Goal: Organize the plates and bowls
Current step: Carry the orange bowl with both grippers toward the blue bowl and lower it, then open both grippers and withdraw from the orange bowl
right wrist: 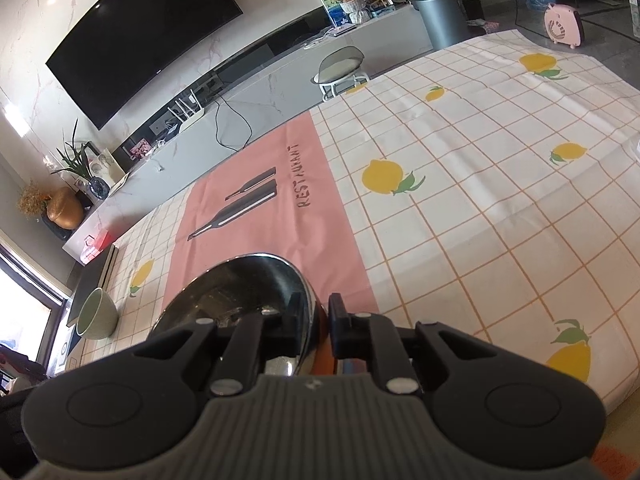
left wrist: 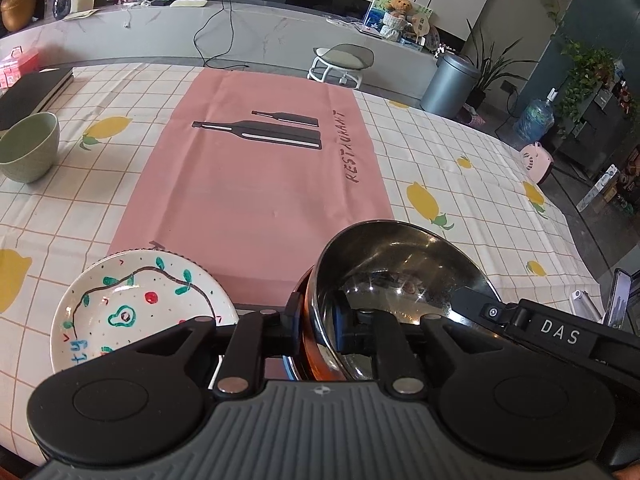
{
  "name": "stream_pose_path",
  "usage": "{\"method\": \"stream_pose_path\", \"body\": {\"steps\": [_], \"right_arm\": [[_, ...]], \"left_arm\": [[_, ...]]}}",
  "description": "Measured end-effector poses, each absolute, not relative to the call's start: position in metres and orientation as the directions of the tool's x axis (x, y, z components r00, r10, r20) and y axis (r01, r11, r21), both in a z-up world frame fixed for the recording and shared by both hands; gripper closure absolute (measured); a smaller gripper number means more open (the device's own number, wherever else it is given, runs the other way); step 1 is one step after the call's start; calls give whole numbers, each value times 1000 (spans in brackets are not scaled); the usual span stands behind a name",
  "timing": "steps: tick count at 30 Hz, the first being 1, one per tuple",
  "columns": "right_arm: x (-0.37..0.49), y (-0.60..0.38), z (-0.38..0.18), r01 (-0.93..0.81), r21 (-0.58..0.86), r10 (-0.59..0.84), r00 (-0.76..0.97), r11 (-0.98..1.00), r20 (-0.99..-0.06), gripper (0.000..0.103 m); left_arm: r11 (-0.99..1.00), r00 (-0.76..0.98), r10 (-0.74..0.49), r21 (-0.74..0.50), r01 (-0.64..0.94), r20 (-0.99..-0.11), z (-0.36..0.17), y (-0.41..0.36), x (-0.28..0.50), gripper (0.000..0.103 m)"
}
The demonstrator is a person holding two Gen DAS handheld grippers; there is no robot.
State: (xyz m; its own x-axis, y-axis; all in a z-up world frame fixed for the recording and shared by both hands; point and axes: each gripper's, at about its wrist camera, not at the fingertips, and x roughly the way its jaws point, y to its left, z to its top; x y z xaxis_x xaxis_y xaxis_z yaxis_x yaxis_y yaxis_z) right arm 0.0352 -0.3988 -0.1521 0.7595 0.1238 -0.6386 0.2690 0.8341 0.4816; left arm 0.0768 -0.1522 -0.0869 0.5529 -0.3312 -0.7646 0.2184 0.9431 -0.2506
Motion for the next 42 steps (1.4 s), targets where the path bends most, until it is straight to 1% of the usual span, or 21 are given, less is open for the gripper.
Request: {"method": "stream_pose_path", "body": {"steps": [4, 6, 8, 13, 18, 19, 20, 27, 34, 38, 42], "right_arm": [[35, -399, -153, 264, 488, 130, 762, 832, -634, 93], [35, -399, -153, 264, 485, 128, 762, 834, -635, 93], [35, -399, -153, 262, 488, 130, 764, 833, -632, 93], [34, -398, -153, 261, 484, 128, 765, 835, -632, 93], [31, -402, -153, 258, 515, 147, 771, 818, -620, 87], [31, -404, -154, 260, 520, 150, 771, 814, -619, 80], [31, -404, -154, 261, 523, 152, 770, 811, -620, 79], [30, -401, -150, 253, 496, 137, 771, 831, -622, 77], [25, -376, -124, 208, 388, 75, 795, 898, -601, 67], [26, -356, -113, 168, 415, 129, 790, 894, -599, 65], [30, -323, -104, 109, 405, 175, 780, 908, -601, 62]], "left_arm": [[942, 557, -333, -252, 220, -761, -85, -150, 77, 86], [949, 569, -312, -229, 214, -761, -84, -150, 77, 83], [954, 581, -297, -215, 208, -758, -82, -148, 76, 82], [946, 573, -325, -258, 198, -752, -81, -140, 77, 82], [939, 577, -342, -292, 181, -742, -78, -133, 77, 83], [939, 581, -341, -295, 176, -739, -77, -132, 77, 83], [939, 584, -341, -296, 175, -737, -76, -131, 77, 83], [936, 579, -349, -302, 180, -737, -65, -119, 75, 83], [949, 579, -315, -247, 196, -752, -47, -94, 75, 83], [957, 590, -287, -209, 199, -754, -38, -77, 73, 83], [964, 599, -266, -205, 170, -756, -30, -49, 76, 83]]}}
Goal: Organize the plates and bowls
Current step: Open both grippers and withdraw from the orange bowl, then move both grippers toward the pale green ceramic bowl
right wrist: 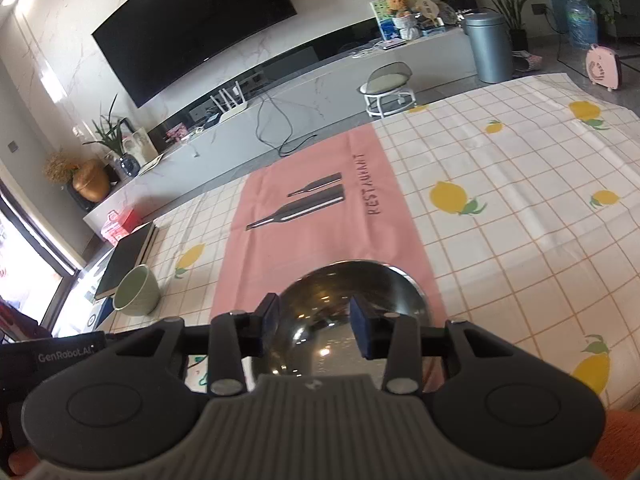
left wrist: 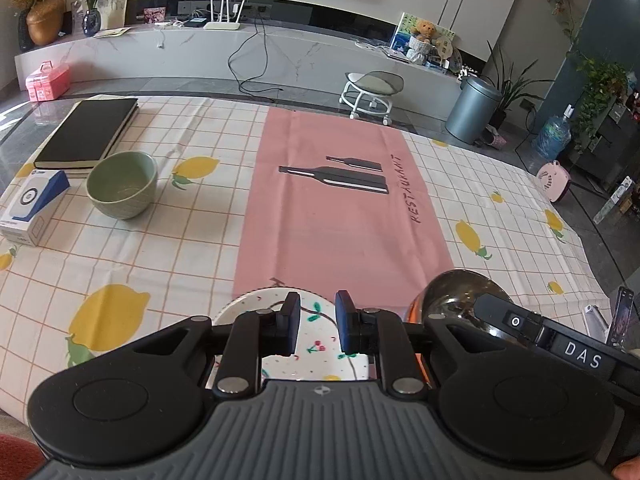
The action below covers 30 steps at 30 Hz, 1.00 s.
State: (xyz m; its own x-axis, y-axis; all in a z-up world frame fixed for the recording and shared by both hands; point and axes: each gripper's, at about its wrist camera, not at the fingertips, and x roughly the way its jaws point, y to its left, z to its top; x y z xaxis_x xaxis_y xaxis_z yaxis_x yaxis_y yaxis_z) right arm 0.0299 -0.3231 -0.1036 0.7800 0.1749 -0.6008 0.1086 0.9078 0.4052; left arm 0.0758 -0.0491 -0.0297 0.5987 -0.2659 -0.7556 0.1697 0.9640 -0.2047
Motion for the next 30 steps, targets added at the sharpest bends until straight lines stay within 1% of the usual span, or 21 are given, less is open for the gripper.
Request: {"method": "stream_pose_path", "body": {"steps": [2, 5, 10, 15, 17, 20, 24, 26, 30], "right_arm": [[34, -306, -99, 81, 395, 192, 773, 915, -604, 59], [44, -279, -95, 20, 387, 241, 752, 922, -614, 58], [64, -228, -89, -95, 345, 305, 714, 934, -630, 58], [92, -191, -89, -142, 371, 366, 667, 918, -649, 58], [104, -177, -91, -143, 381, 378, 646, 913, -663, 58], [123, -155, -94, -146, 351, 361, 627, 925, -690, 58], [149, -129, -100, -172, 290, 333, 599, 942, -728, 56], [163, -120, -106, -168, 285, 329, 574, 944, -750, 56], [197, -105, -119, -158, 337, 370, 504, 928, -781, 56]], "left_arm": [[970, 610, -244, -188, 156, -754, -26, -34, 78, 83], [978, 631, -210, -164, 132, -746, -19, -9, 81, 83], [975, 652, -211, -206, 86, -728, -9, 46, 92, 83], [976, 680, -182, -216, 35, -711, -4, 93, 109, 83], [969, 674, -195, -248, 19, -712, -7, 107, 118, 83], [954, 645, -235, -300, 9, -727, -19, 122, 133, 83], [957, 618, -221, -290, -11, -754, -39, 133, 151, 82], [951, 612, -228, -309, -27, -757, -46, 141, 161, 82], [939, 619, -249, -342, -34, -745, -55, 152, 180, 75]]}}
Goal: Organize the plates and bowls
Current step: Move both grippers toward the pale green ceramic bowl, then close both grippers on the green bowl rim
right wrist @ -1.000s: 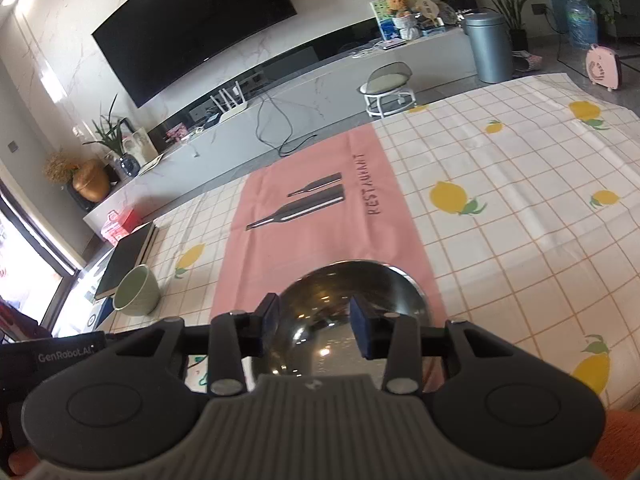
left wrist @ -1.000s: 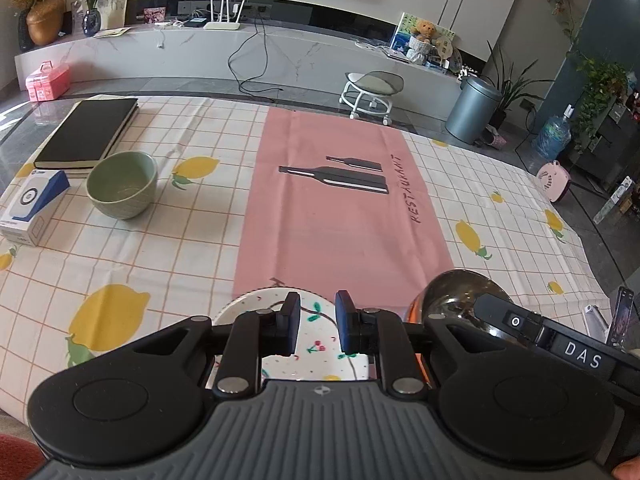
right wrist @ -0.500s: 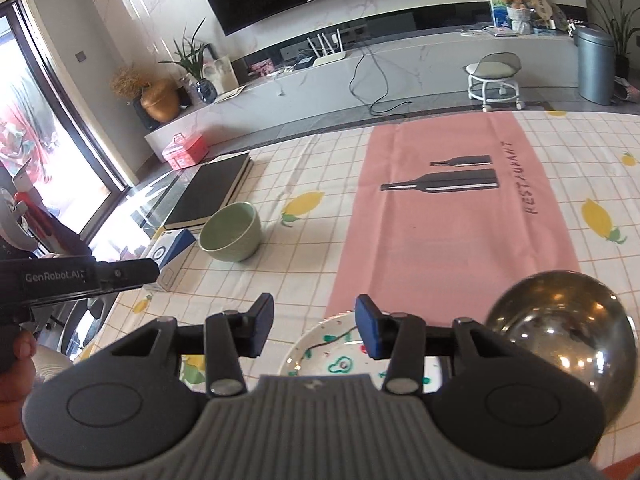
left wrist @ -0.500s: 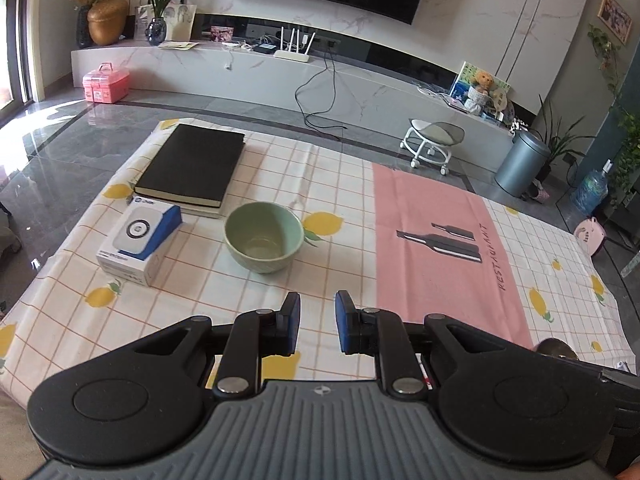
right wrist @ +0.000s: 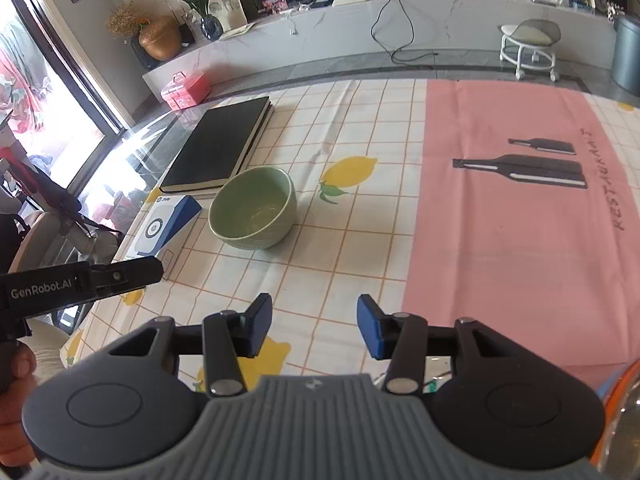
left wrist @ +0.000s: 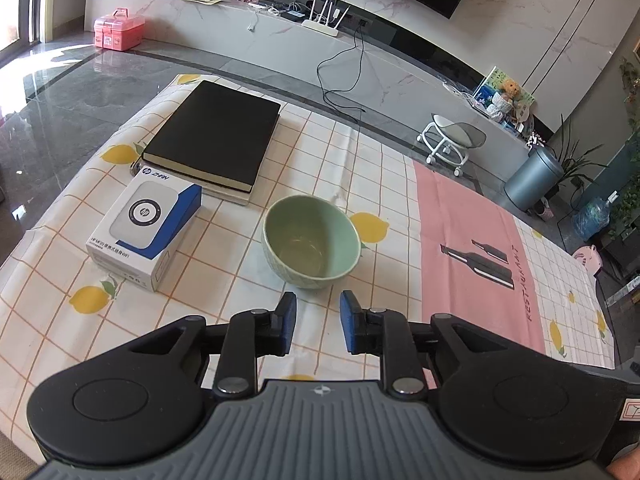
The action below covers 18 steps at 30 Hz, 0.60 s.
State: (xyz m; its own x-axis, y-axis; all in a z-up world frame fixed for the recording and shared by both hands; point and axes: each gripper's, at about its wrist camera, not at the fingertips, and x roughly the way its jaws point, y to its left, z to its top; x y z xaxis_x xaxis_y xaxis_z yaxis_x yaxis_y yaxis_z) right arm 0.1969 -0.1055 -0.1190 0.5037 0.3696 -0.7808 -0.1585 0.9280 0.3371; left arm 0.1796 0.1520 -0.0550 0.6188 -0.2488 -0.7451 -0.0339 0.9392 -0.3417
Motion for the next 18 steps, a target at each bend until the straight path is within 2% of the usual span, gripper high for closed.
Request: {"method": "stream_pose_path", "body": {"steps": [10, 18], "right_arm": [[270, -75, -130, -104, 340, 346, 491, 935, -800, 64], [306, -57, -147, -68, 344, 335, 457, 937, -824, 64]], "left_arm": [[916, 611, -247, -387, -105, -752, -85, 165, 233, 74], [913, 575, -234, -381, -147, -784, -110, 172, 267, 72]]}}
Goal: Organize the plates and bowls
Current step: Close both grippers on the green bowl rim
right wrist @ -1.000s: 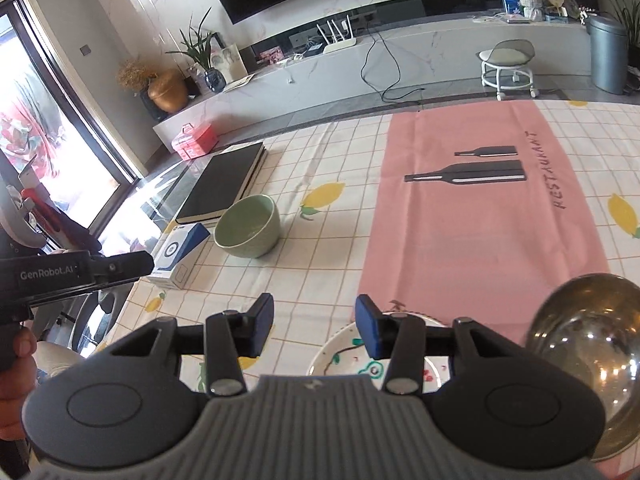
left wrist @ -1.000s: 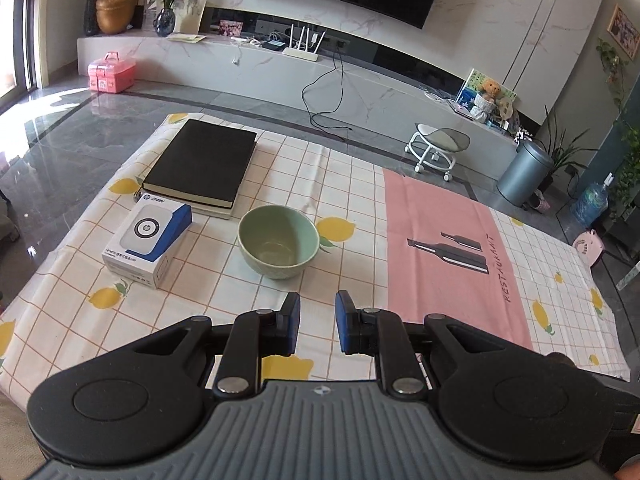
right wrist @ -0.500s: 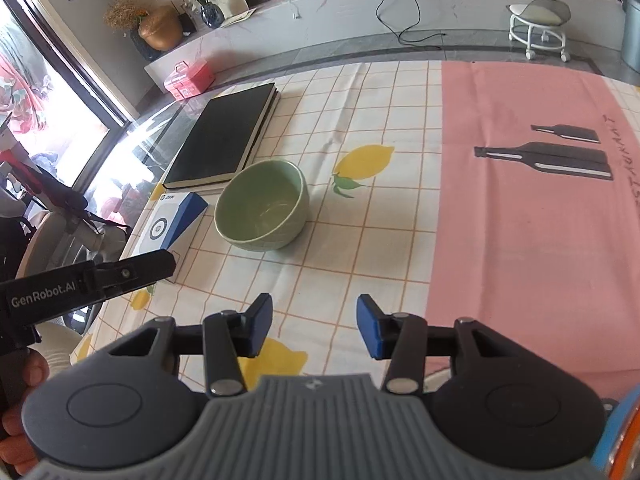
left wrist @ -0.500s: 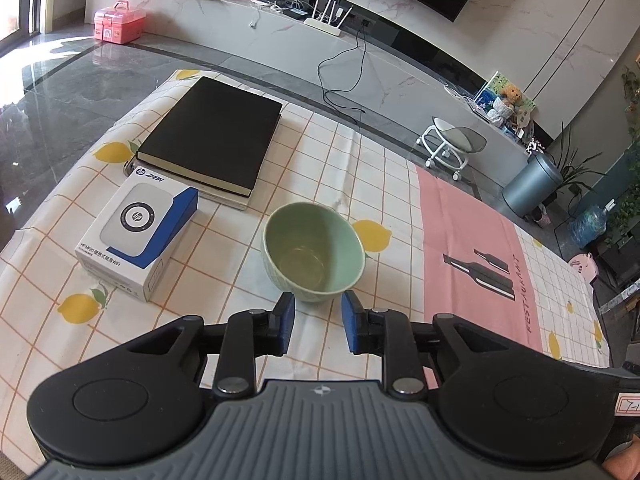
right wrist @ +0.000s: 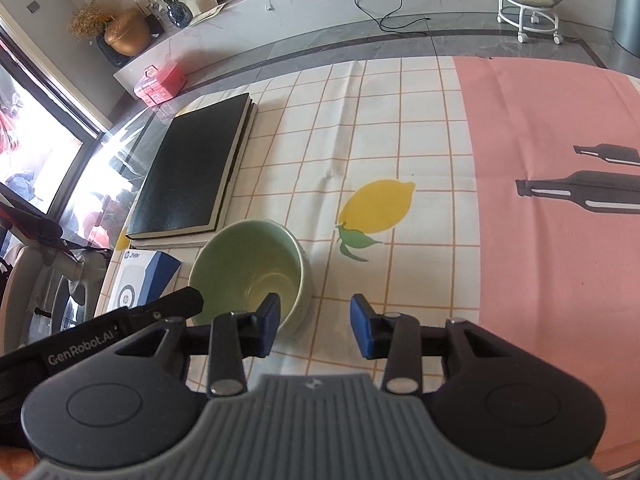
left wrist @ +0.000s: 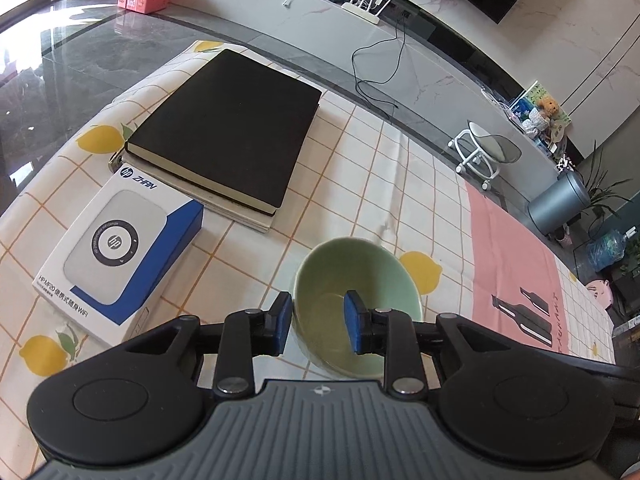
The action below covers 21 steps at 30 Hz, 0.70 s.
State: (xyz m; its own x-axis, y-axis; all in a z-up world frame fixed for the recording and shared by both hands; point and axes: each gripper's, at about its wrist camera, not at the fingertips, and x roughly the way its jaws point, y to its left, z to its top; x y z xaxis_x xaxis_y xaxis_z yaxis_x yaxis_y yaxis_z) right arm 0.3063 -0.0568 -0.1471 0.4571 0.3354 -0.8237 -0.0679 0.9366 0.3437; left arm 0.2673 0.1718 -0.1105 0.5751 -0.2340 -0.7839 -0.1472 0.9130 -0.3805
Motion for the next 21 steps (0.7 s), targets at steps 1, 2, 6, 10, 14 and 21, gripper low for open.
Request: {"method": "stream_pose_path", "body": {"steps": [1, 2, 6, 10, 14, 21], "right_arm": [[309, -55, -149, -69, 342, 335, 455, 937, -825, 64], [312, -53, -151, -68, 341, 333, 452, 938, -827, 66], [322, -45, -164, -52, 341, 331, 420, 939, -845, 71], [330, -40, -176, -43, 342, 331, 396, 939, -857, 79], [332, -38, -183, -32, 355, 340, 380, 934, -860, 84], [333, -34, -181, -27, 347, 332, 368, 937, -869, 91]], "left_arm": [[913, 572, -234, -381, -149, -786, -114, 172, 270, 72], [912, 572, -233, -380, -152, -787, -116, 173, 271, 72], [924, 548, -216, -351, -154, -808, -127, 172, 279, 72], [934, 526, -200, -323, -154, -827, -137, 172, 285, 74], [936, 505, -211, -322, -144, -837, -142, 170, 287, 84], [949, 490, -172, -276, -149, -855, -137, 162, 285, 91]]}}
